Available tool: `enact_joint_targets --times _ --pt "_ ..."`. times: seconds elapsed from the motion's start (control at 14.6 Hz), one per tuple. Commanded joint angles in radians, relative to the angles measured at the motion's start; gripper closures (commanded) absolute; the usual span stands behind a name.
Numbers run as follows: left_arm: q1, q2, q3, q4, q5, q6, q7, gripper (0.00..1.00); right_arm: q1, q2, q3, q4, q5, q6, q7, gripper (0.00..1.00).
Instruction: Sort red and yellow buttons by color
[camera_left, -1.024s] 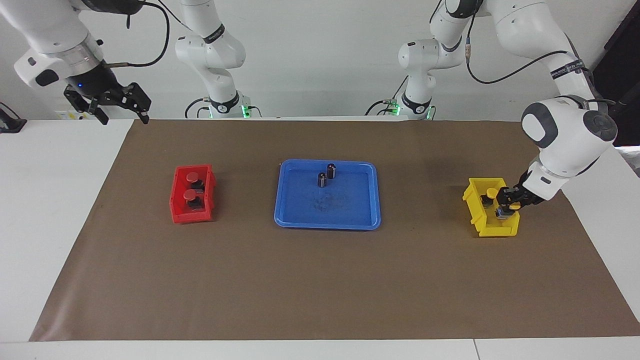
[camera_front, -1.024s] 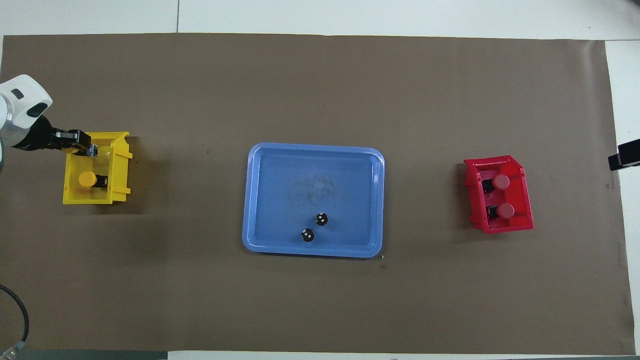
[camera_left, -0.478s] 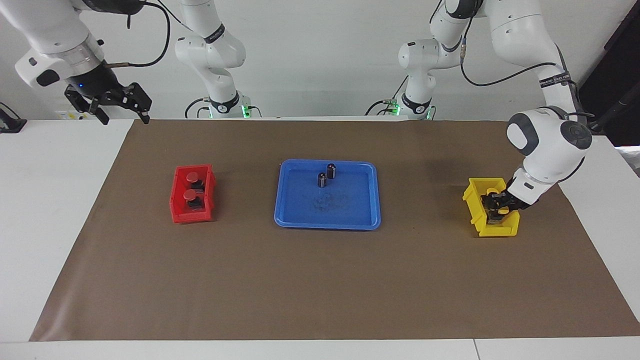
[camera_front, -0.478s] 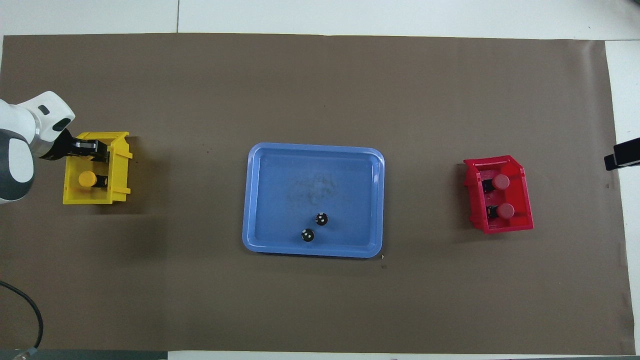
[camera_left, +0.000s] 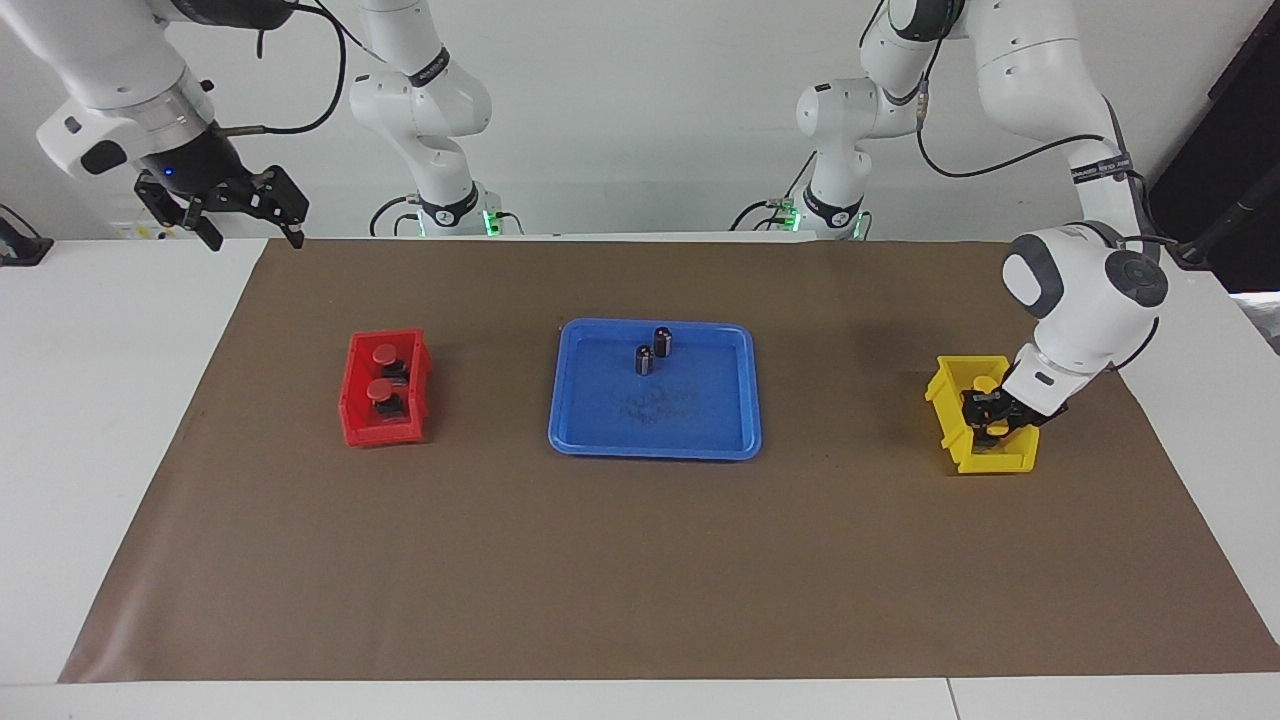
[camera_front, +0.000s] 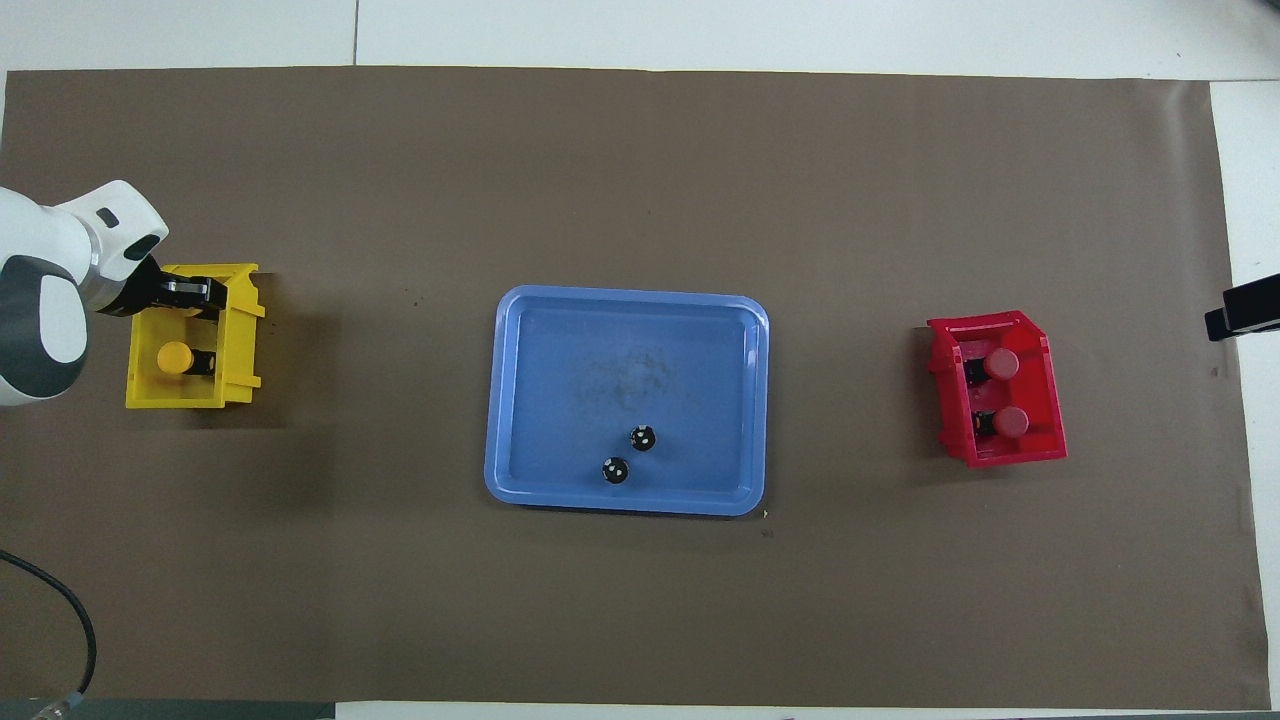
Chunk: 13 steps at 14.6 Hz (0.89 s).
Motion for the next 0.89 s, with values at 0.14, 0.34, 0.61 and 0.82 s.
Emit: enact_joint_targets --times 0.14,0.34,0.61,0.82 --pt "-0.005 -0.016 0.008 0.030 0.005 -0.042 0.003 0.50 -0.004 0.001 -0.005 0.003 -0.009 -0.006 -0.019 0.00" --pt "0.001 -0.019 0.008 0.033 0.005 -0.043 0.006 0.49 0.003 0.001 -0.005 0.000 -0.009 -0.007 -0.019 0.00" --pt "0.007 -0.028 0.009 0.102 0.003 -0.146 0.012 0.48 -0.007 0.001 -0.006 0.000 -0.009 -0.006 -0.022 0.00" --pt "0.014 -0.039 0.009 0.193 0.003 -0.259 0.010 0.37 -0.006 0.001 -0.006 0.002 -0.009 -0.006 -0.021 0.00"
